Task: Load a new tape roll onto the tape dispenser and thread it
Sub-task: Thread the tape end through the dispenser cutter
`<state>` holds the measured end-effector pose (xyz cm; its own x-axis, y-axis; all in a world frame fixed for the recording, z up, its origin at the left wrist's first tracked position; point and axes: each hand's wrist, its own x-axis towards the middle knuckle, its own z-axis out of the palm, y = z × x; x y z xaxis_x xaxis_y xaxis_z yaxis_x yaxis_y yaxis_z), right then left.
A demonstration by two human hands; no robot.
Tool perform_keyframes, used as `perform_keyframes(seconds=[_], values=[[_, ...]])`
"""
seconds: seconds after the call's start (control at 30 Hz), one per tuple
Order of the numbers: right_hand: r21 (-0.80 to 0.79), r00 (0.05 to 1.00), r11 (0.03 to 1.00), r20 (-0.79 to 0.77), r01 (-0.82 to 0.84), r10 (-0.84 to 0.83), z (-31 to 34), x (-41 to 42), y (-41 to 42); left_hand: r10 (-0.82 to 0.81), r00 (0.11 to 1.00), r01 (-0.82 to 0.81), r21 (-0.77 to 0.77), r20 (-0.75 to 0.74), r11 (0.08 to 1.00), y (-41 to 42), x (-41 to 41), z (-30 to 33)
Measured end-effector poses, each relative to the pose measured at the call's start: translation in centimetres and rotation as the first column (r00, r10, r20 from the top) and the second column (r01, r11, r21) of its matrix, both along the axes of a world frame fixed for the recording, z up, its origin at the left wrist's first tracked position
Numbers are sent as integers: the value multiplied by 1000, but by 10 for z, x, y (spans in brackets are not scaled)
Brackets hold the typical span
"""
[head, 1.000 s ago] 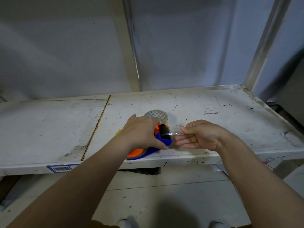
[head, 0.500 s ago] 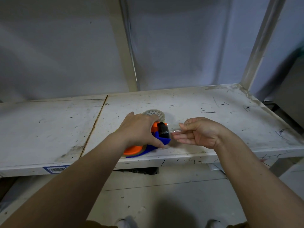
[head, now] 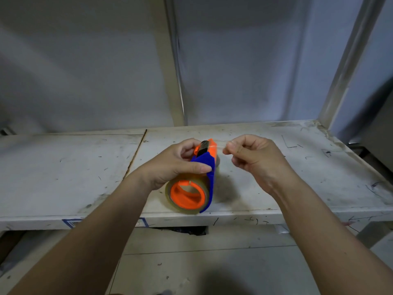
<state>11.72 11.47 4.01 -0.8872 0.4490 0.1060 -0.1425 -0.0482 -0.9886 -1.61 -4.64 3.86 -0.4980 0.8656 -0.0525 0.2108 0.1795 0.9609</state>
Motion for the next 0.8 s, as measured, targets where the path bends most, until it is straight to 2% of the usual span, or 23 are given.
perform_keyframes(seconds=[0.1, 0.13, 0.17, 0.23, 0.3, 0.37, 0.4, 0.63, 0.8], values=[[224, 991, 971, -115, 88, -64, 5, -1, -7, -38, 988, 30, 58, 150, 998, -3, -3, -4], [360, 982, 920, -157, 152, -101, 3, -2, -9, -50, 981, 37, 74, 189, 997, -4, -4, -5], [524, 967, 819, -212, 234, -140, 0, -3, -11, -59, 973, 40, 87, 224, 995, -4, -4, -6], [754, 919, 529, -357, 389, -166, -9, -5, -15, -69, 958, 40, 110, 277, 993, -4, -4, -8], [806, 868, 323, -466, 497, -173, -17, -7, -21, -81, 945, 38, 138, 318, 990, -5, -3, -10], [797, 820, 193, -552, 572, -152, -24, -9, -27, -91, 931, 36, 160, 354, 986, -6, -2, -13], [791, 807, 158, -576, 591, -133, -27, -9, -30, -98, 923, 36, 171, 373, 985, -7, -2, -15], [865, 872, 135, -460, 483, -167, -45, -16, -45, -83, 887, -16, 210, 454, 978, -16, -6, -22], [798, 882, 376, -444, 470, -160, -45, -15, -52, -59, 874, -62, 231, 482, 971, -17, -9, -19]])
